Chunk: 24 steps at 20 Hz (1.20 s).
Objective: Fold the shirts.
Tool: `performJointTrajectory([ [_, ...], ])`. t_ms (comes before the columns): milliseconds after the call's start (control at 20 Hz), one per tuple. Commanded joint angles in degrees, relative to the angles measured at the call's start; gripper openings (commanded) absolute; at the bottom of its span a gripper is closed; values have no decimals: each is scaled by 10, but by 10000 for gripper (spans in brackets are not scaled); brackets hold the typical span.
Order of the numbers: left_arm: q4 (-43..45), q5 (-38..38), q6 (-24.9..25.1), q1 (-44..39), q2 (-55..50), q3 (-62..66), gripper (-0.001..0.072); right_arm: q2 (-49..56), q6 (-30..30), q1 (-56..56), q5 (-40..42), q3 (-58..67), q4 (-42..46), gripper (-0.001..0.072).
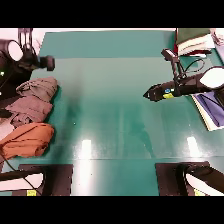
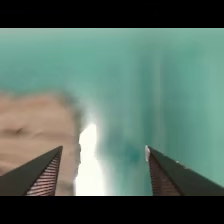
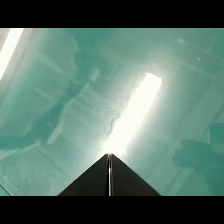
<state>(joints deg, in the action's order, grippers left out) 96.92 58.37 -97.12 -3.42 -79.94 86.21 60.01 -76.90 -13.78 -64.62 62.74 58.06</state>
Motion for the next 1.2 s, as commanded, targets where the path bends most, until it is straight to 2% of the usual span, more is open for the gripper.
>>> performJointTrajectory([
  [0,23,7,-10,63,-69,-39,623,0,0,-1,2,0,0,19],
  [300,24,-19,-12,81,-128,-54,620,0,0,-1,5,0,0,19],
  [350,25,-19,-21,81,-126,-48,516,0,0,-1,8,0,0,19],
  [400,25,-16,-20,81,-120,-37,218,-2,0,-1,14,0,0,19],
  [450,26,-12,-17,81,-112,-25,40,-8,0,-1,23,0,0,19],
  [600,24,-16,-11,80,-55,32,32,-49,0,0,69,8,0,19],
  [800,15,-15,44,34,74,135,31,-91,-2,1,78,96,6,18],
  [900,14,3,75,-19,135,172,31,-90,-2,1,83,153,7,18],
  [1000,11,14,83,-84,179,184,31,-80,-2,1,82,204,6,18],
  [1150,1,71,93,-198,189,182,31,-55,-2,0,66,268,6,18],
])
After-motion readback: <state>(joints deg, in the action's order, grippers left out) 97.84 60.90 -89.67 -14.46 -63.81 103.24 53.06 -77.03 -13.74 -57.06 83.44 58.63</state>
